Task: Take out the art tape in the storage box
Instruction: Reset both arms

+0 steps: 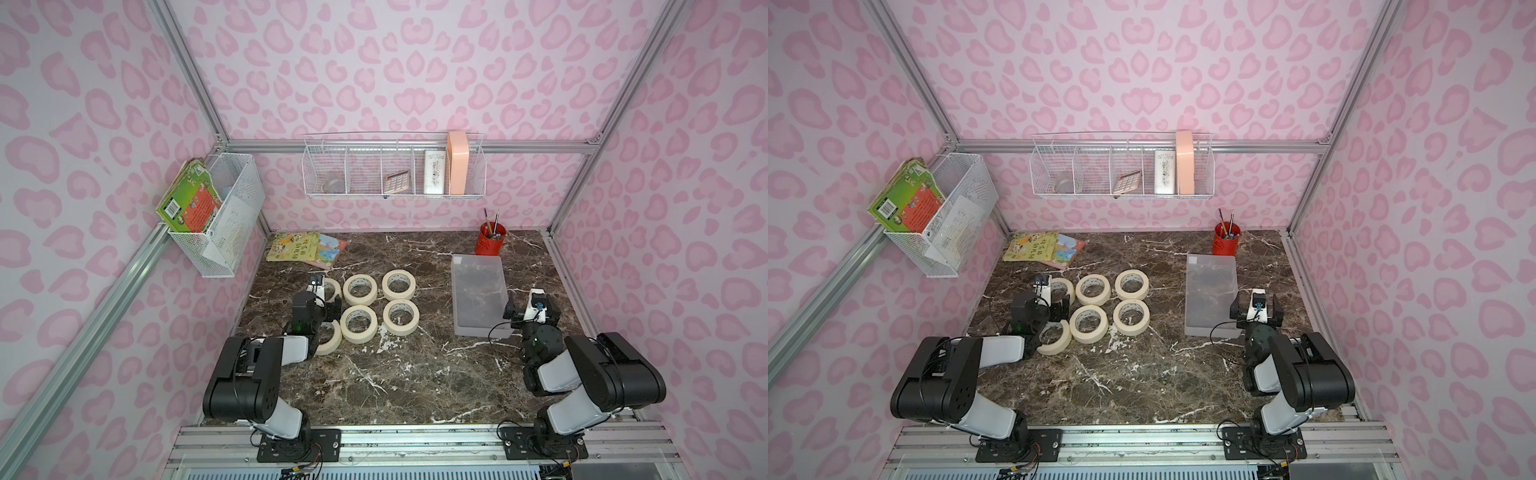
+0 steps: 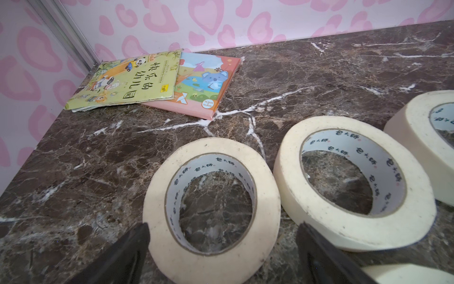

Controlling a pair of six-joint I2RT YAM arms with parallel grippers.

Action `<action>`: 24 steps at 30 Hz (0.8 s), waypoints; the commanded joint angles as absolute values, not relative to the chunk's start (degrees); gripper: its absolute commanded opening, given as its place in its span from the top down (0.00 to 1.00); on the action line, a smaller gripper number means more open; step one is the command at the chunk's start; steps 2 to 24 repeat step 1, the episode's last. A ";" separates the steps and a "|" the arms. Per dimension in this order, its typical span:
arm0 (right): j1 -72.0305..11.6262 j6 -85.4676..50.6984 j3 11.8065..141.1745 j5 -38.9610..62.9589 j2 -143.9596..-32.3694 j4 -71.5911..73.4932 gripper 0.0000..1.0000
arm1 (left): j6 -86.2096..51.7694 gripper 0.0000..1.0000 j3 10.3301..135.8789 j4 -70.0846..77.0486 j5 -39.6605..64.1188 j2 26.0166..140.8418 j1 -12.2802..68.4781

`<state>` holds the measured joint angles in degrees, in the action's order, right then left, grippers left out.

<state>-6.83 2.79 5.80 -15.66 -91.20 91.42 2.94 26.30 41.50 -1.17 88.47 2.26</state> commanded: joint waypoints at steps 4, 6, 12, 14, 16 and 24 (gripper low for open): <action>-6.60 2.02 6.51 -15.66 -90.88 90.18 0.00 | 2.57 0.02 26.58 41.22 -0.88 88.33 2.20; -6.60 2.02 6.51 -15.66 -90.88 90.18 0.00 | 2.57 0.02 26.58 41.22 -0.88 88.33 2.20; -6.60 2.02 6.51 -15.66 -90.88 90.18 0.00 | 2.57 0.02 26.58 41.22 -0.88 88.33 2.20; -6.60 2.02 6.51 -15.66 -90.88 90.18 0.00 | 2.57 0.02 26.58 41.22 -0.88 88.33 2.20; -6.60 2.02 6.51 -15.66 -90.88 90.18 0.00 | 2.57 0.02 26.58 41.22 -0.88 88.33 2.20; -6.60 2.02 6.51 -15.66 -90.88 90.18 0.00 | 2.57 0.02 26.58 41.22 -0.88 88.33 2.20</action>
